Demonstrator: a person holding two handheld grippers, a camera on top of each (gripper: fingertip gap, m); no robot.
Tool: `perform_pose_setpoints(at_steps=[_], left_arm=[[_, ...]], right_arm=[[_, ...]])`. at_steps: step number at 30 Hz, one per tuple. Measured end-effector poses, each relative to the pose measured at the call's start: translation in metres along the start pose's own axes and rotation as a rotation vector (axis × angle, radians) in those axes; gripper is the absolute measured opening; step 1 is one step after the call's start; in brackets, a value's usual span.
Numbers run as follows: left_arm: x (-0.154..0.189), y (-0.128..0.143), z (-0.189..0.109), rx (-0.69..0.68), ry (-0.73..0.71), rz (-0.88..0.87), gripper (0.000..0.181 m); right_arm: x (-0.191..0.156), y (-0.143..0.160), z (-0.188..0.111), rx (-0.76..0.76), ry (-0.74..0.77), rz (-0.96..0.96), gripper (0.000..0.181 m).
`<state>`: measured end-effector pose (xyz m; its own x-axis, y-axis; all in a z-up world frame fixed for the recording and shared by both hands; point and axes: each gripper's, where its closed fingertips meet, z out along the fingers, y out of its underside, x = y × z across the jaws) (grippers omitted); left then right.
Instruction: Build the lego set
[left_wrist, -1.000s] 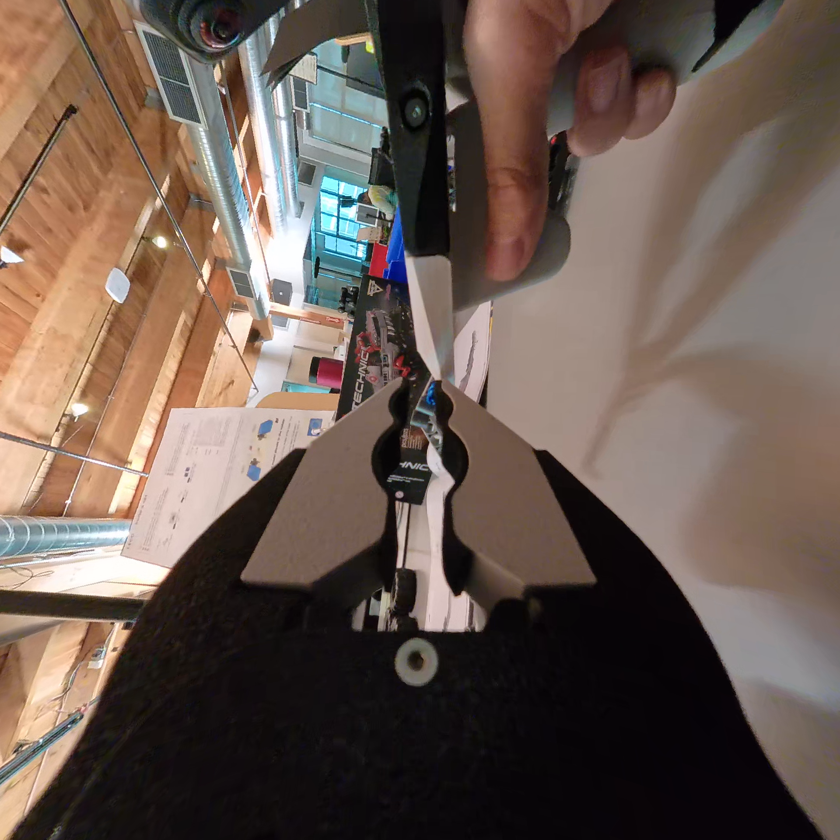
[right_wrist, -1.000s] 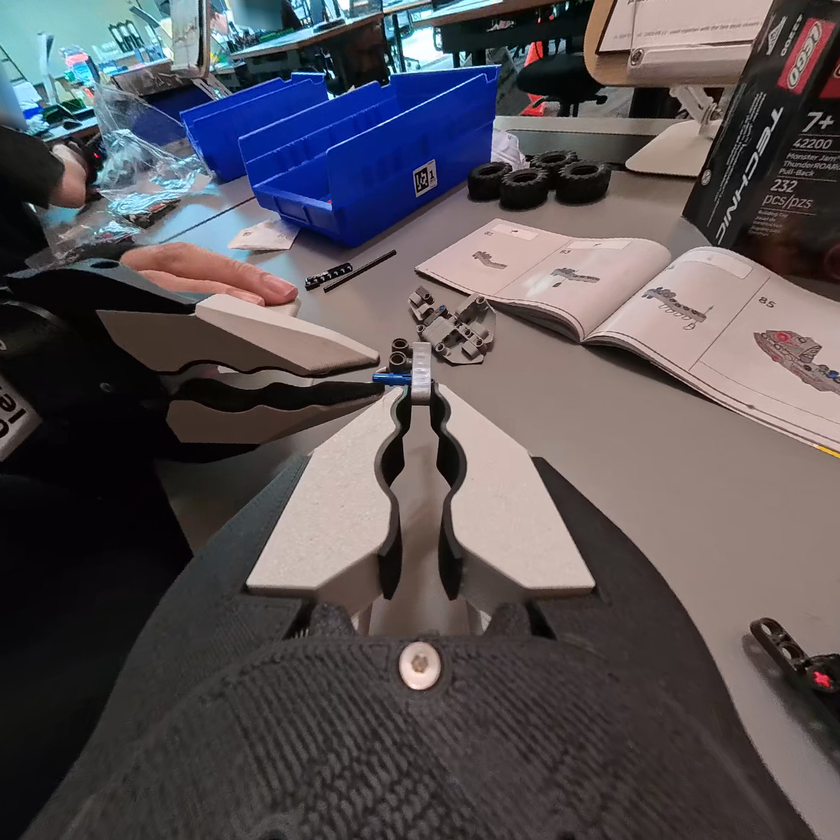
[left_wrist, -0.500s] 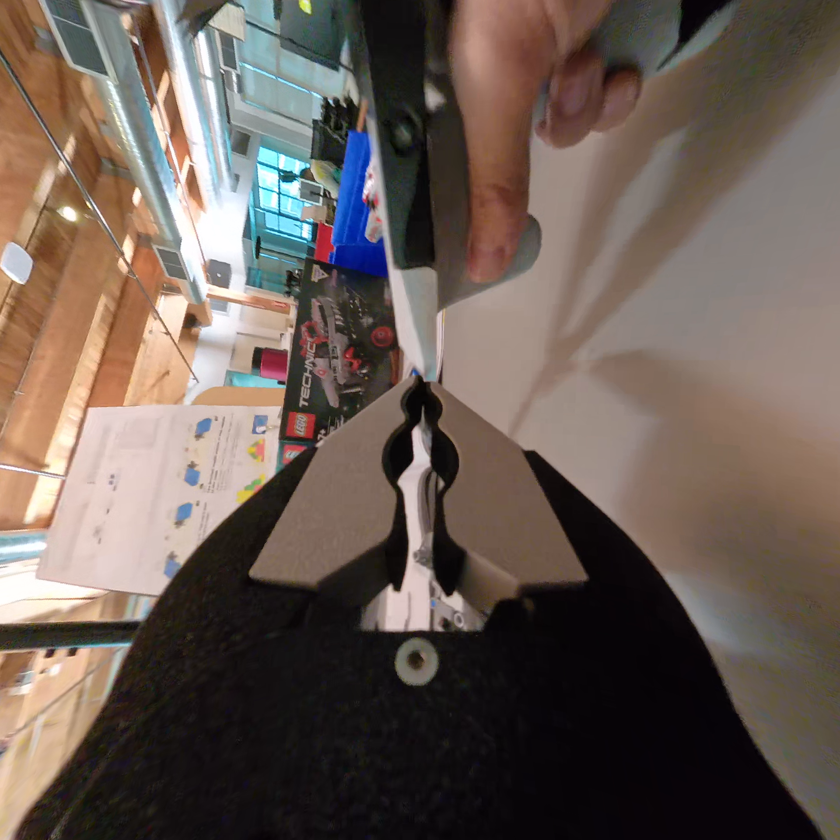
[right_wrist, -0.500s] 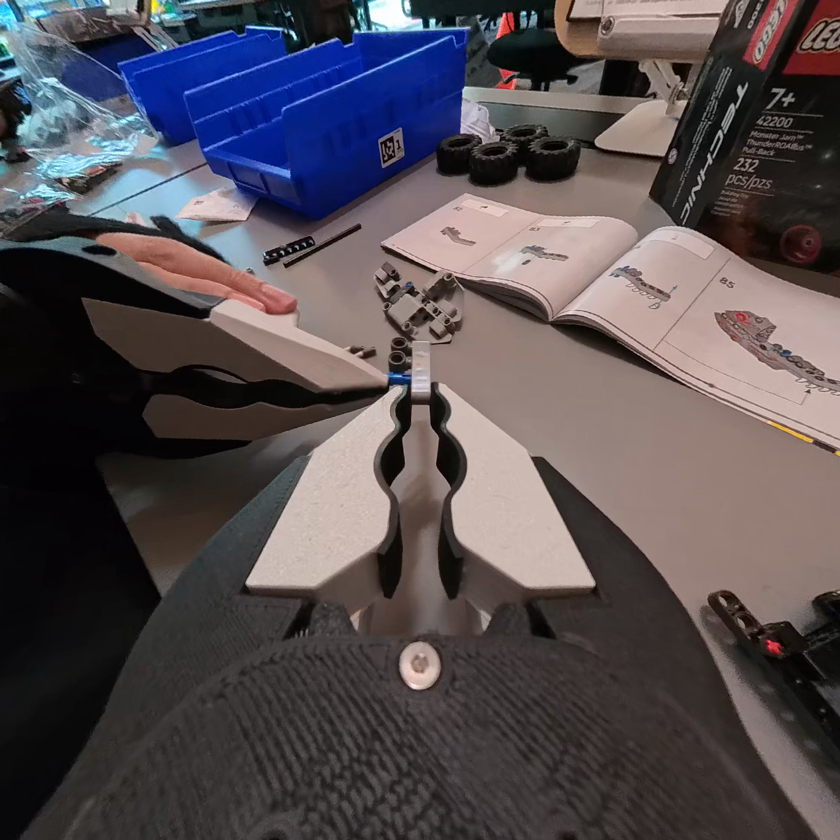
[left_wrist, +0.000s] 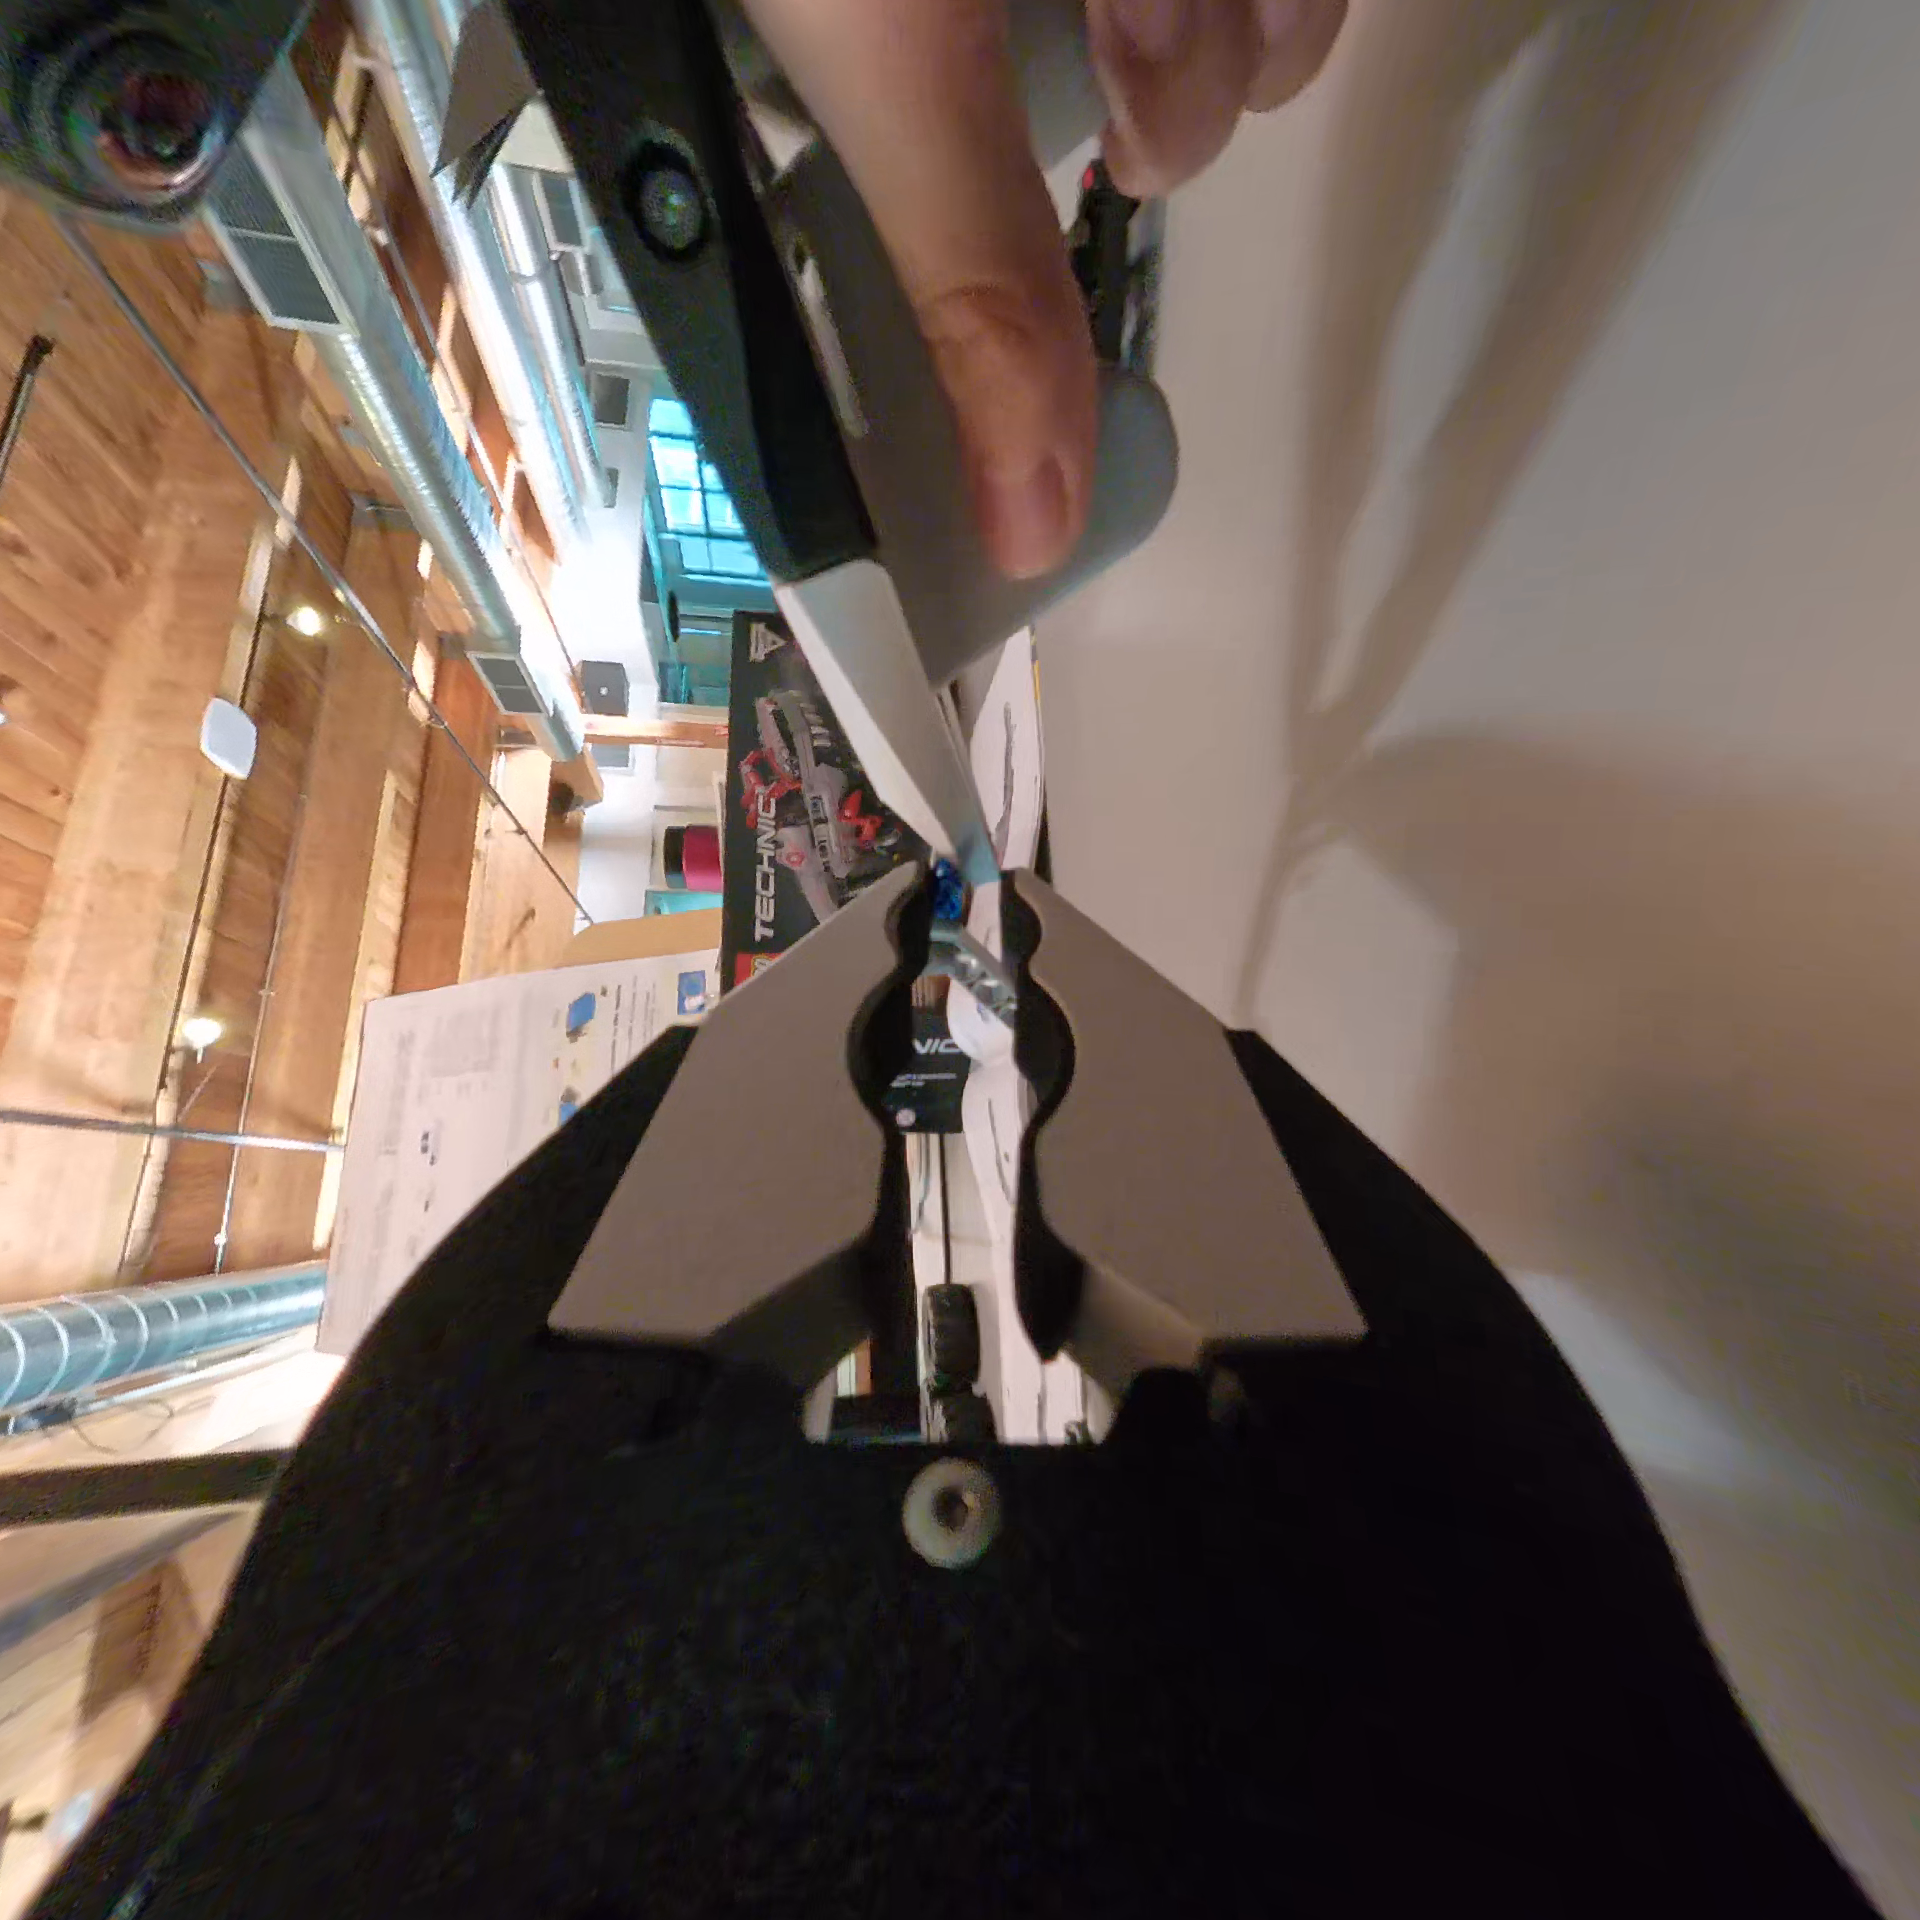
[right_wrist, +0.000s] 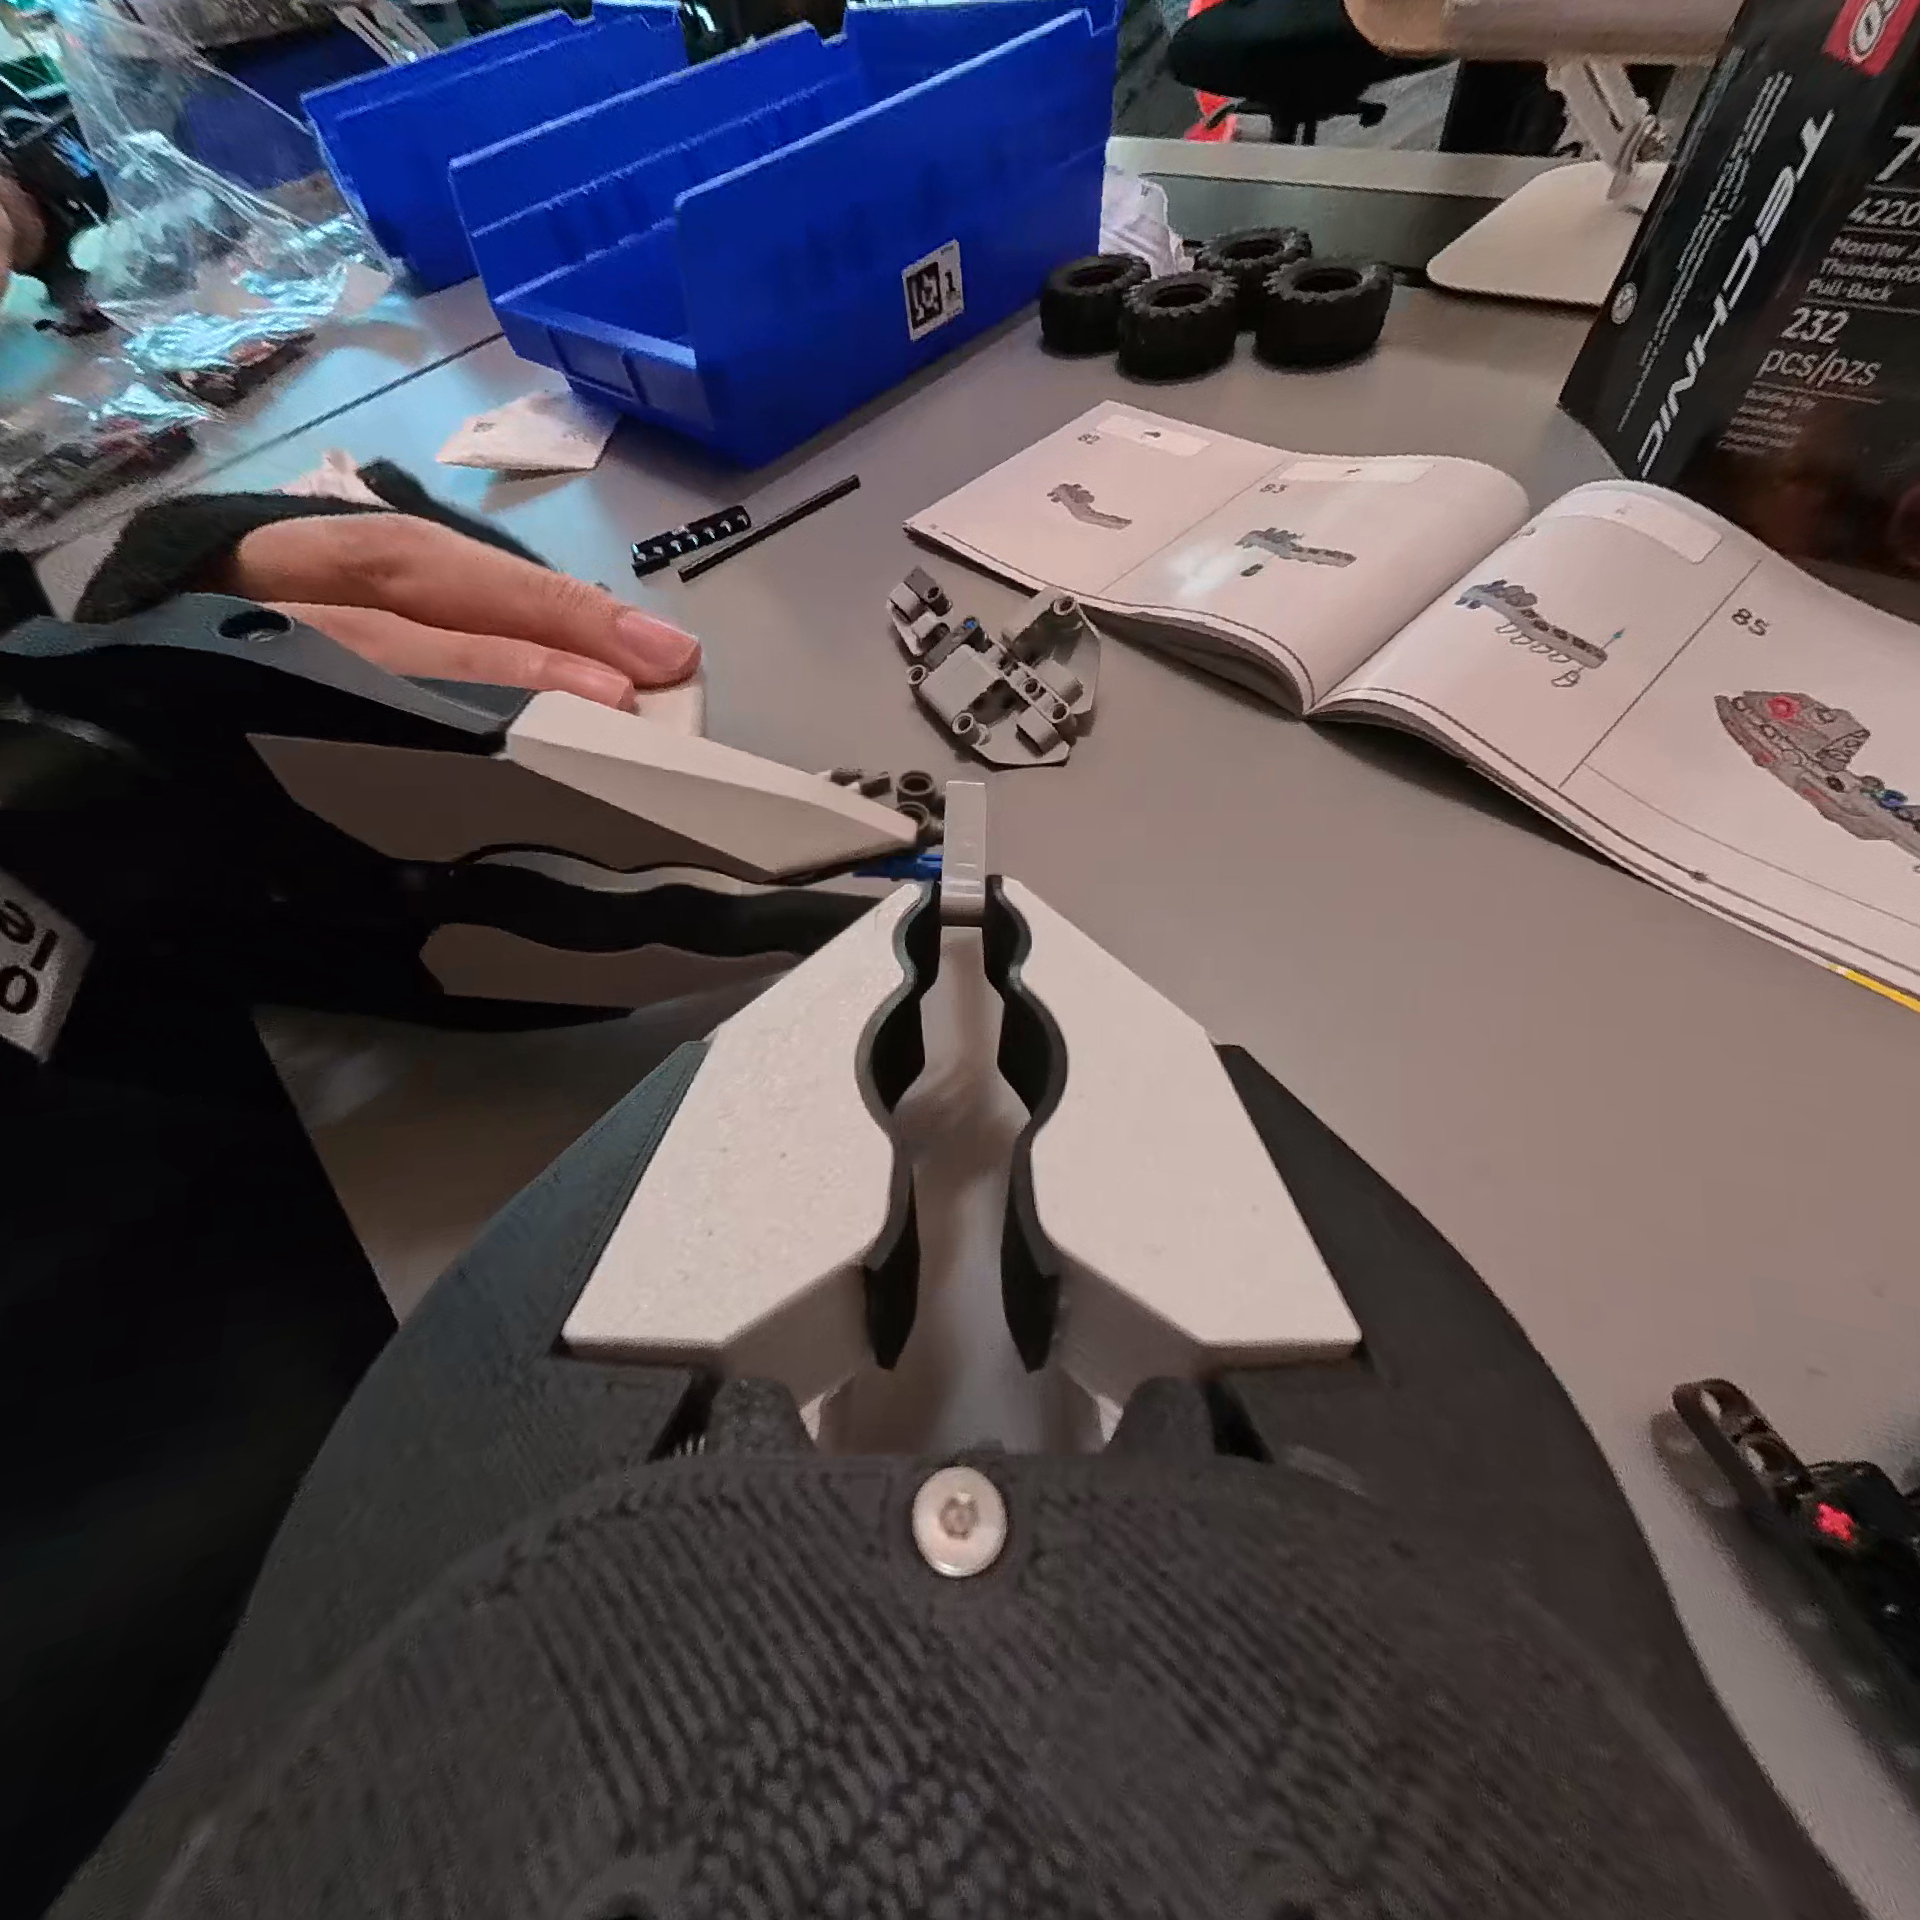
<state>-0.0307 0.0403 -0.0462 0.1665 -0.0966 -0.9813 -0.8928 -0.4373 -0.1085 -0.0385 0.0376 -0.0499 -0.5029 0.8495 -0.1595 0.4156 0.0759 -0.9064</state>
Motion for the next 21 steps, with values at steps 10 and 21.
perform_pose_setpoints(at_steps=[10,21], left_arm=[[0.0,0.003,0.003,-0.061,0.04,-0.081,0.001],[0.025,0.02,0.0,-0.145,0.118,-0.156,0.002]], right_arm=[[0.005,0.002,0.0,0.024,0.046,-0.026,0.007],[0.01,-0.004,0.002,0.0,0.16,-0.152,0.007]])
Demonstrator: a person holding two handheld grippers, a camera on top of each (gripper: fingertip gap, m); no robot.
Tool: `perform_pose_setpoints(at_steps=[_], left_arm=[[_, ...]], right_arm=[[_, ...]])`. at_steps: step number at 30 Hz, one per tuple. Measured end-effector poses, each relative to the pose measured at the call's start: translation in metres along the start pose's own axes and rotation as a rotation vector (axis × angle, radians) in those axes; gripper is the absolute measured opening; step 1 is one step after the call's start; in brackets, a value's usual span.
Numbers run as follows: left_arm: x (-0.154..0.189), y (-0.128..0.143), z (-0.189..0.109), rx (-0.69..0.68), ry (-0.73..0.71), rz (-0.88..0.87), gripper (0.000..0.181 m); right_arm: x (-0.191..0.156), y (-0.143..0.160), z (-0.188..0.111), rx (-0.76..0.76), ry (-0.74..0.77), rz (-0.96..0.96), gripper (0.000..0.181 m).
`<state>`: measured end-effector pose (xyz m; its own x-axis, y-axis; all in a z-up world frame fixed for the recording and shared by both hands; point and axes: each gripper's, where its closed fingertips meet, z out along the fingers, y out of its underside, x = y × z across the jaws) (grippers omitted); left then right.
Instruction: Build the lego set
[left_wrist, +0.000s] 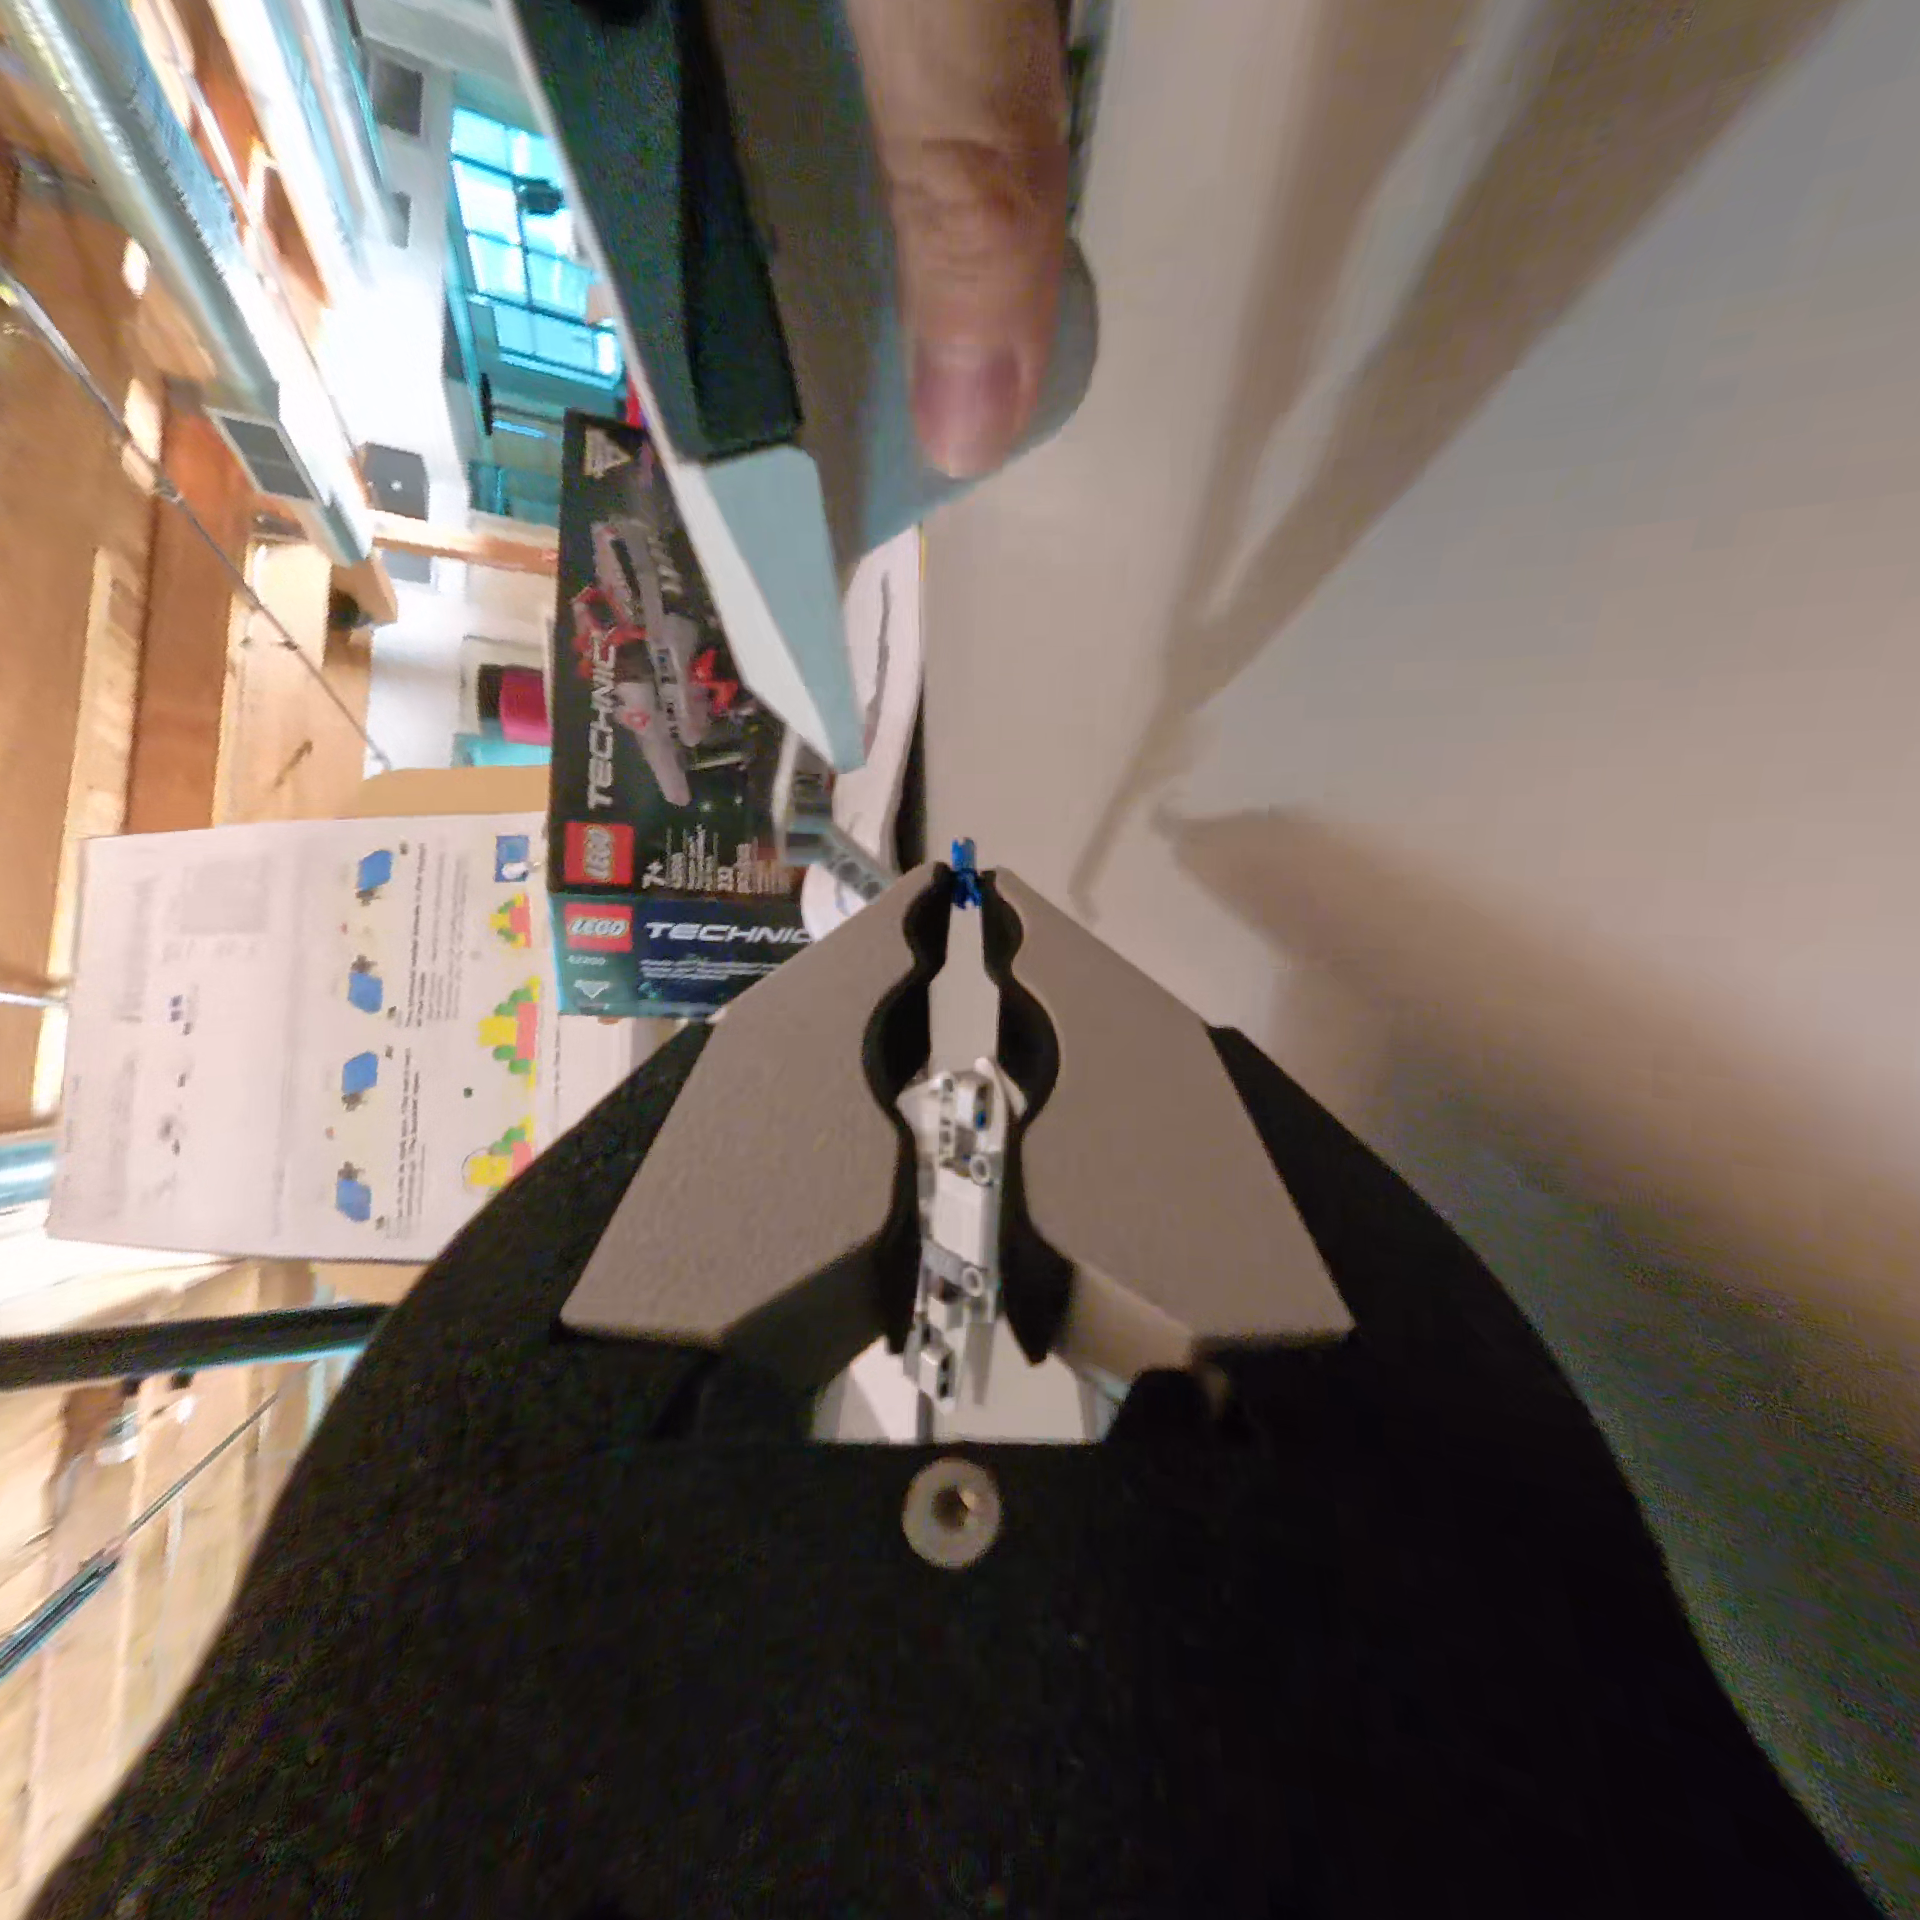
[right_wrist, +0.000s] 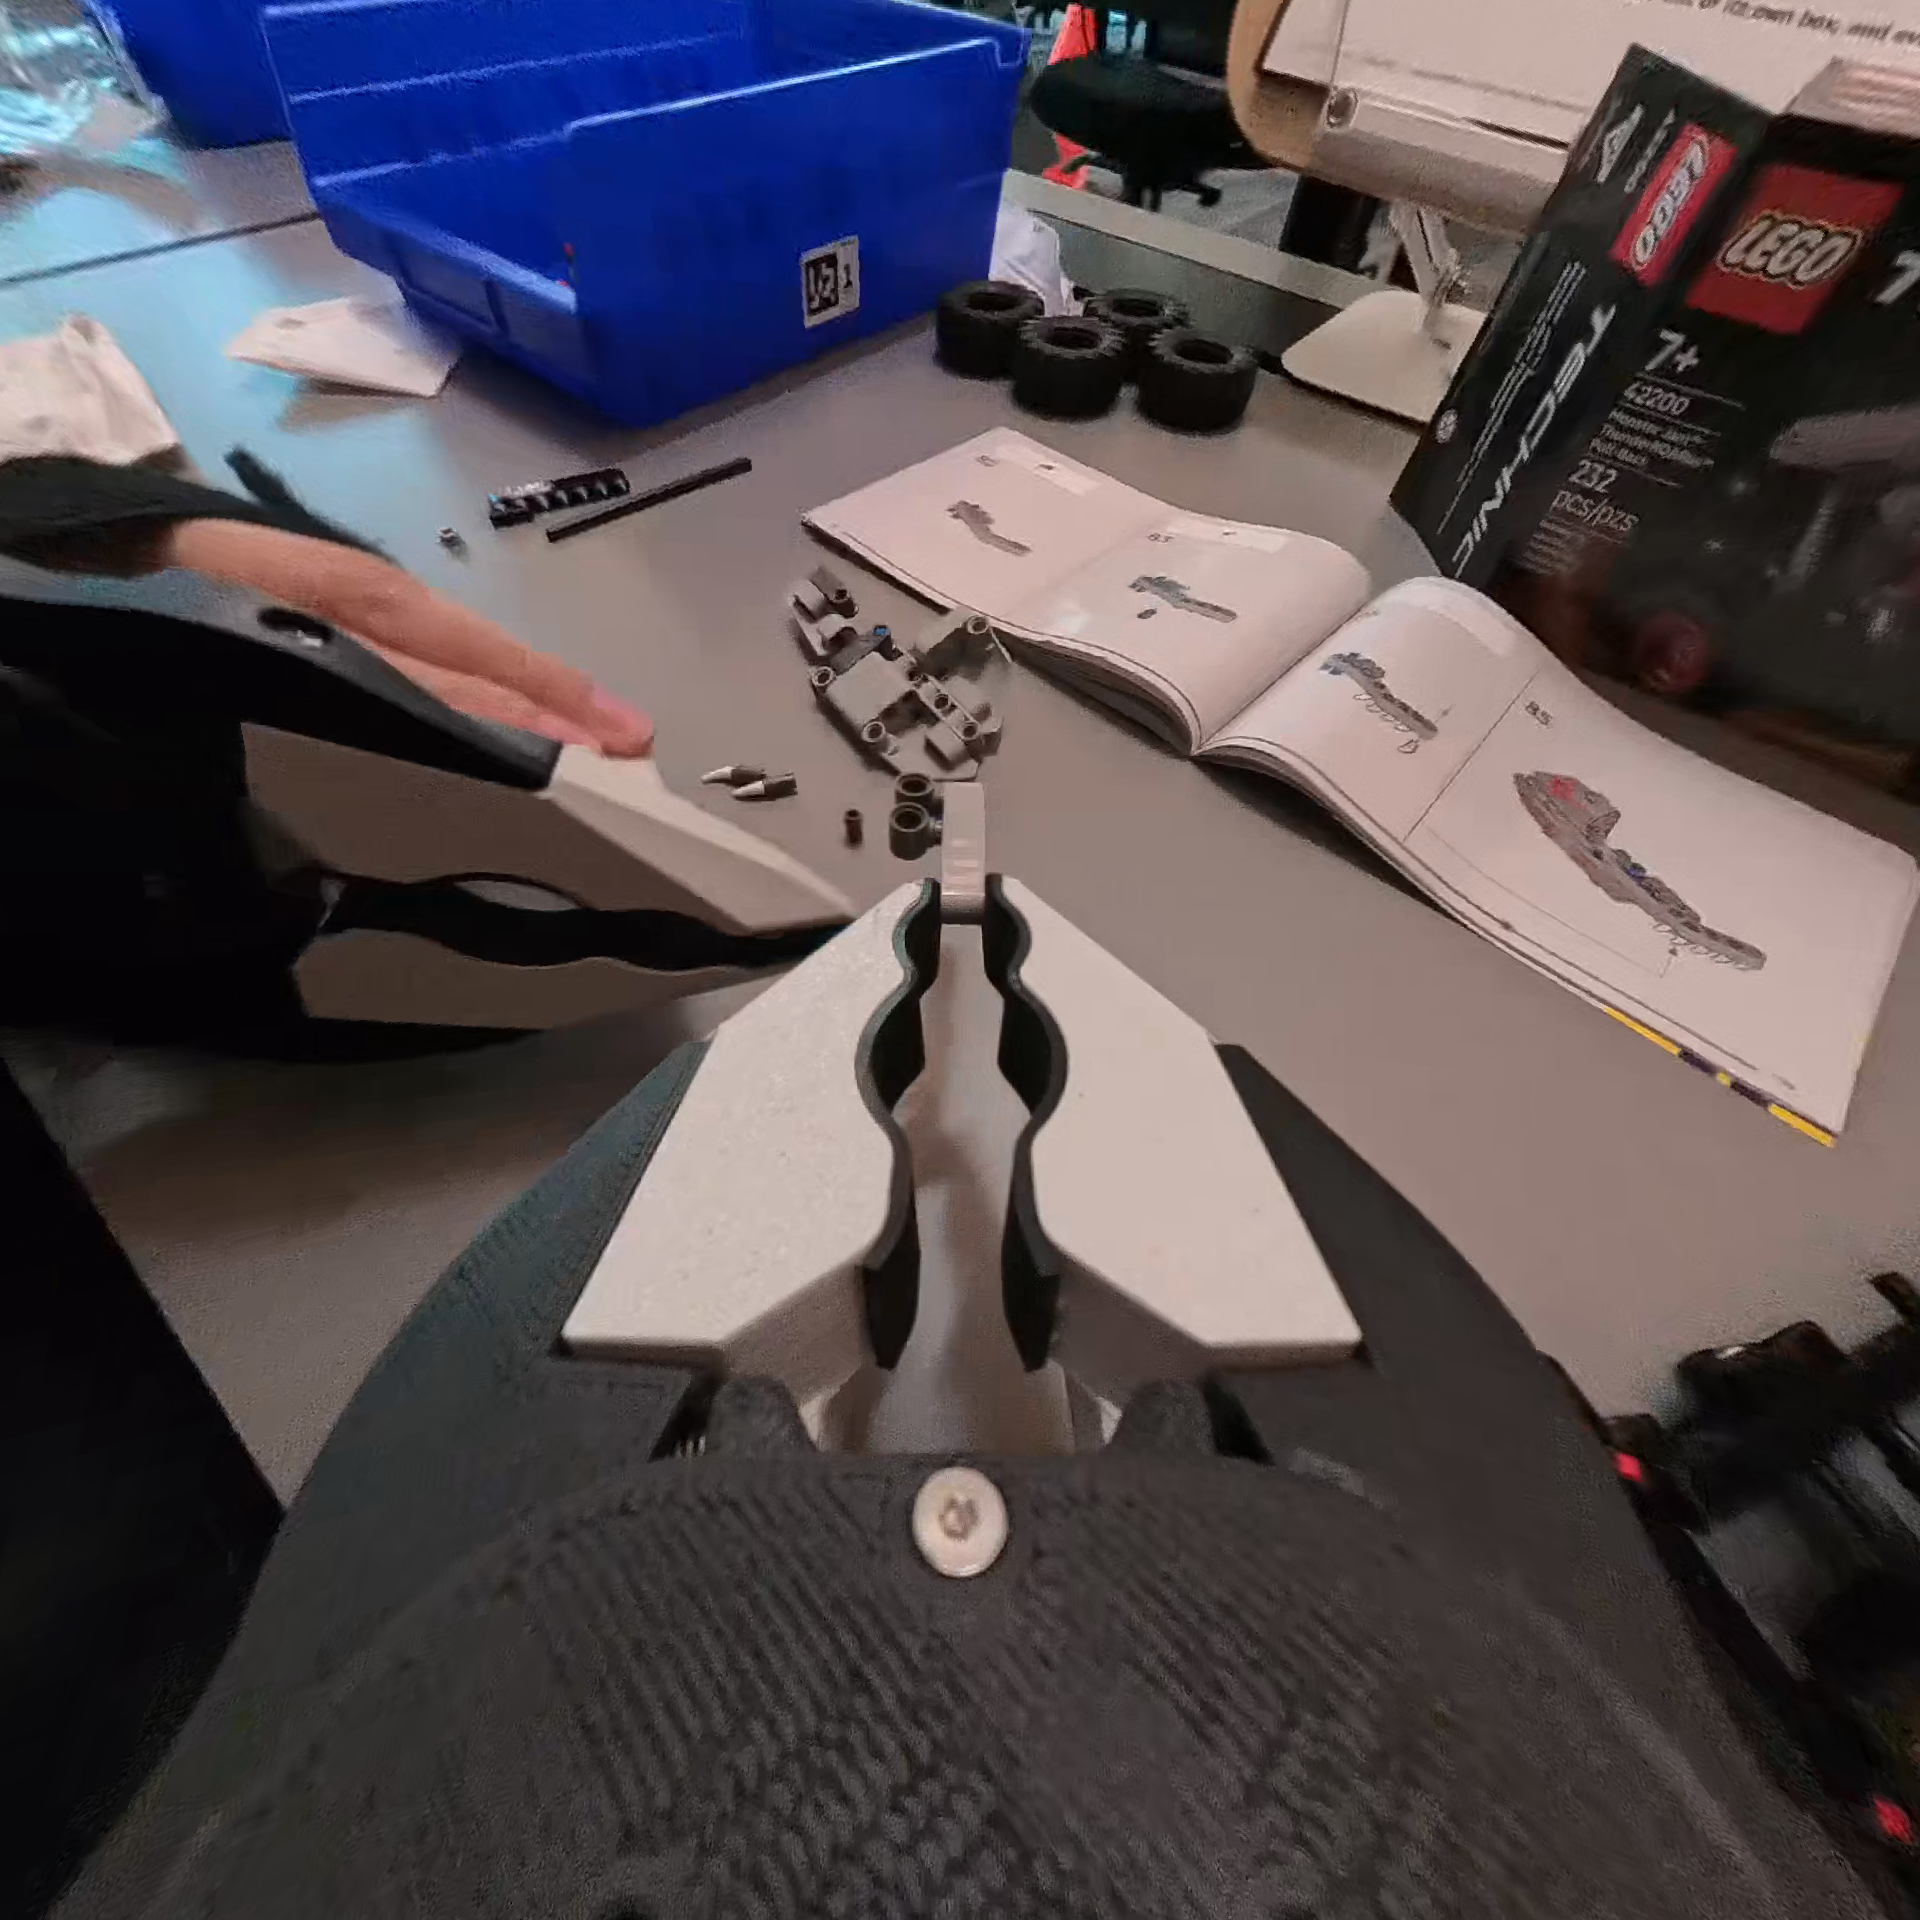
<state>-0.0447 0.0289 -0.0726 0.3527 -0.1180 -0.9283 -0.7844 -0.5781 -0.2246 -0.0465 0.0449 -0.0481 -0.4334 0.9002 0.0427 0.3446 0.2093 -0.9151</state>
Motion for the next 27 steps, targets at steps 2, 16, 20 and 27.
perform_pose_setpoints(at_steps=[2,16,20,27], left_arm=[[0.005,0.003,0.008,-0.032,0.025,0.023,0.002],[-0.014,-0.015,0.014,0.026,-0.094,0.162,0.005],[-0.022,-0.017,0.011,0.049,-0.134,0.162,0.004],[-0.019,-0.017,0.013,0.055,-0.143,0.207,0.004]], right_arm=[[0.009,0.004,-0.001,-0.021,0.045,-0.042,0.007],[-0.002,0.018,-0.002,-0.067,-0.121,0.134,0.006],[-0.003,0.013,-0.005,-0.034,-0.155,0.192,0.006],[-0.001,0.013,0.0,-0.023,-0.149,0.102,0.006]])
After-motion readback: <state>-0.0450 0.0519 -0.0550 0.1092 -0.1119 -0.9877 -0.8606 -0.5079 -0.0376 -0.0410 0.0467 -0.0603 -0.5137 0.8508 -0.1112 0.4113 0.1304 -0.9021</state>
